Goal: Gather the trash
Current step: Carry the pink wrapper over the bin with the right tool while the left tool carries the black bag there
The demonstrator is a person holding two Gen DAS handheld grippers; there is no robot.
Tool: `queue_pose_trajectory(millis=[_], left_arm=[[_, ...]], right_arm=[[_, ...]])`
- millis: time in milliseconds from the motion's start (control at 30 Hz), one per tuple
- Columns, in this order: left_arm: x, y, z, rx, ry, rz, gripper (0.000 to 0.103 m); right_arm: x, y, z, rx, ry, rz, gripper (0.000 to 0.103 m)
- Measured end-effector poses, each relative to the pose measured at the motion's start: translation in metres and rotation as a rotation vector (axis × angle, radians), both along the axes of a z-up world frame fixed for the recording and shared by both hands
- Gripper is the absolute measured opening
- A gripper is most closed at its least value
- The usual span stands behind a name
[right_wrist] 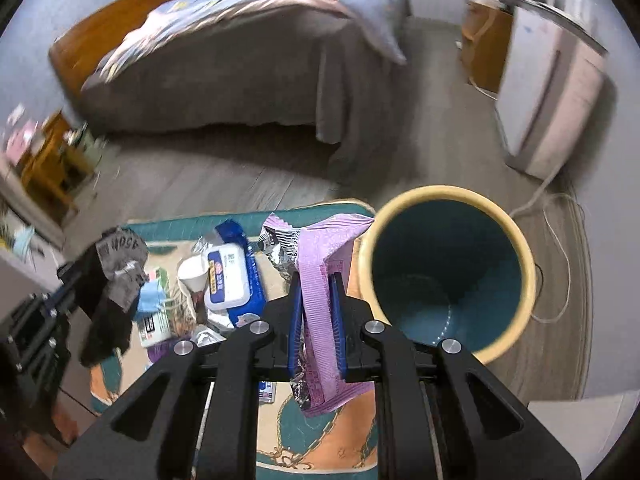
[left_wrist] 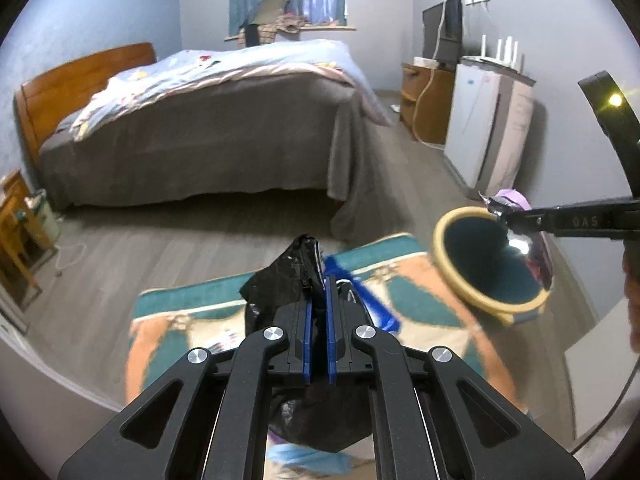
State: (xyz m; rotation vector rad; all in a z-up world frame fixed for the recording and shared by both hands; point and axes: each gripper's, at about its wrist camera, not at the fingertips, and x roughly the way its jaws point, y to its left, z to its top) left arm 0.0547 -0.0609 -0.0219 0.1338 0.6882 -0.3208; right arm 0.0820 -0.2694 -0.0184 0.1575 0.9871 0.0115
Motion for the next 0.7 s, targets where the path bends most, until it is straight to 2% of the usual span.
queue_pose_trajectory(millis=[167, 433, 700], left_arm=[[0.002, -0.044, 0.001, 0.028, -0.012, -0.066, 0.007], [0.019, -0.108, -0.005, 0.054, -0.004, -0.162, 0.007], [0.051, -0.156, -0.014, 0.034, 0.040, -0.227, 0.007]], right_arm=[[-0.007, -0.020, -0.005, -0.070, -0.034, -0.024, 0.013], [0.004, -0.065, -0.025, -0.086, -0.030, -0.044, 0.013], [0.006, -0.111, -0.043, -0.087, -0.032, -0.116, 0.013]])
